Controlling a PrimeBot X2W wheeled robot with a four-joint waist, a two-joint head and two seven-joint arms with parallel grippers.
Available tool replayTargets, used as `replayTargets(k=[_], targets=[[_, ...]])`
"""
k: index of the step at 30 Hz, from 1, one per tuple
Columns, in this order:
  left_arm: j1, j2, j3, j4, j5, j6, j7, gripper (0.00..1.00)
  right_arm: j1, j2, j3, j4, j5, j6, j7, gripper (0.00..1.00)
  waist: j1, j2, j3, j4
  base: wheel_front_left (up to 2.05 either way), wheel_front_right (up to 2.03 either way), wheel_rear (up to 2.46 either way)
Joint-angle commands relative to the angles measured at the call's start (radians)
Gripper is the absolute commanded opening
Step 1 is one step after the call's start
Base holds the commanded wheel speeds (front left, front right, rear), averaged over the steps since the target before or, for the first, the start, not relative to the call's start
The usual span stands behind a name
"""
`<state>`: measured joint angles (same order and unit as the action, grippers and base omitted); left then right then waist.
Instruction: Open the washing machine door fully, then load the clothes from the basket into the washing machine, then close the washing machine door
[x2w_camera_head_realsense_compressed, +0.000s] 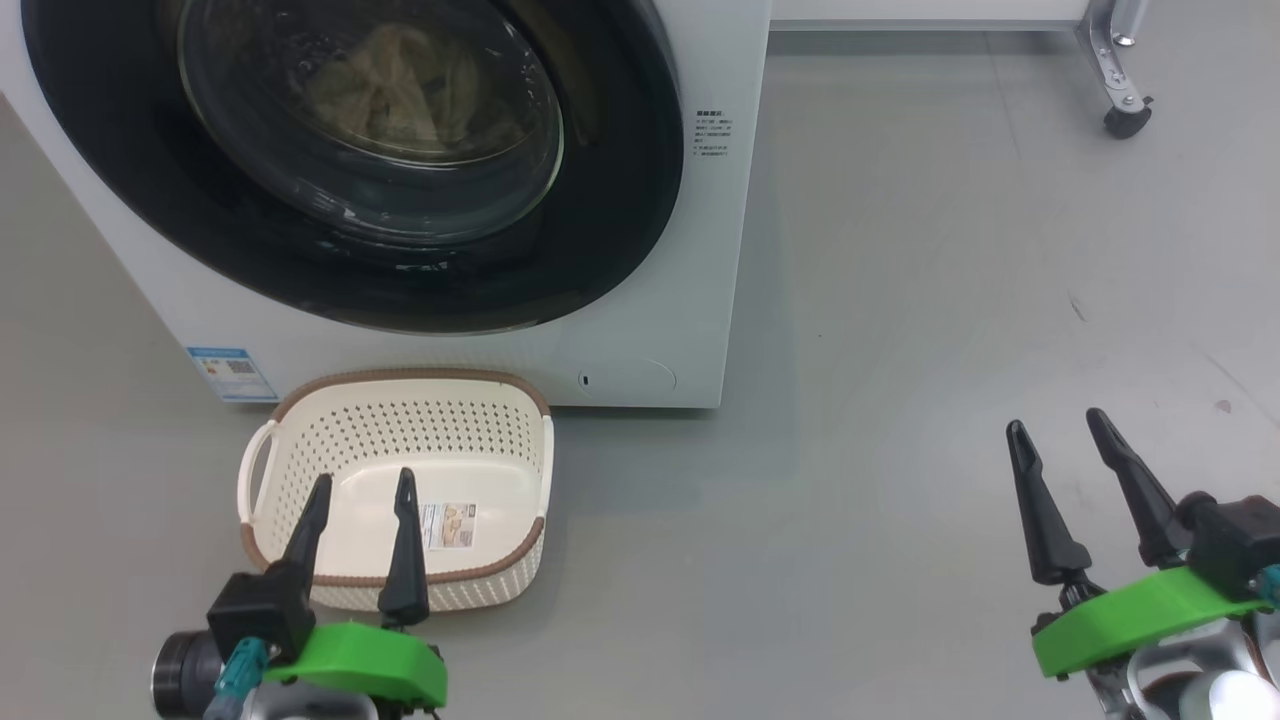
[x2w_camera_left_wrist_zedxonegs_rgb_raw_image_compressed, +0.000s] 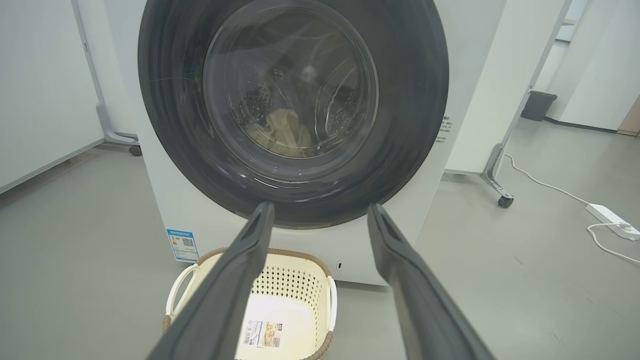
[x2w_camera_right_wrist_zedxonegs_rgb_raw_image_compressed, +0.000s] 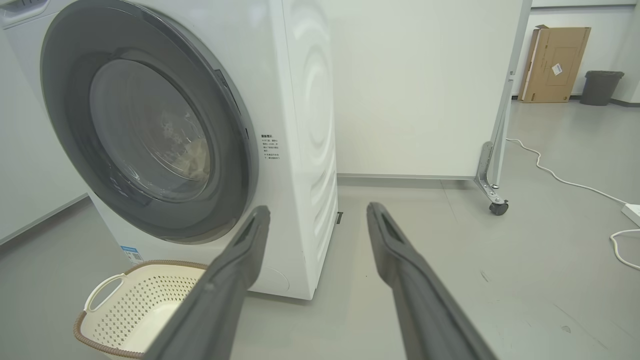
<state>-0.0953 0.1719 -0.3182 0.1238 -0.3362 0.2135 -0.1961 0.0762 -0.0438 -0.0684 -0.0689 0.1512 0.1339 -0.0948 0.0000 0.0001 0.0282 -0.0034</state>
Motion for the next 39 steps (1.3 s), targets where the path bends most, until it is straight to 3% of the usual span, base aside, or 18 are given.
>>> replayTargets(k=[1,39], targets=[[-0.027,0.021,0.045,-0.041,-0.004,0.01,-0.004,1.0,-0.024,-0.006,0.013,-0.042,0.006,-0.003,0.007,1.0,0.0,-0.0001,0.001,-0.001,0.0,0.0,0.0],[-0.045,0.04,0.026,-0.064,-0.002,0.04,0.004,1.0,-0.023,-0.006,0.006,-0.039,0.012,-0.003,0.001,1.0,0.0,-0.0001,0.038,0.007,0.0,0.0,0.0]])
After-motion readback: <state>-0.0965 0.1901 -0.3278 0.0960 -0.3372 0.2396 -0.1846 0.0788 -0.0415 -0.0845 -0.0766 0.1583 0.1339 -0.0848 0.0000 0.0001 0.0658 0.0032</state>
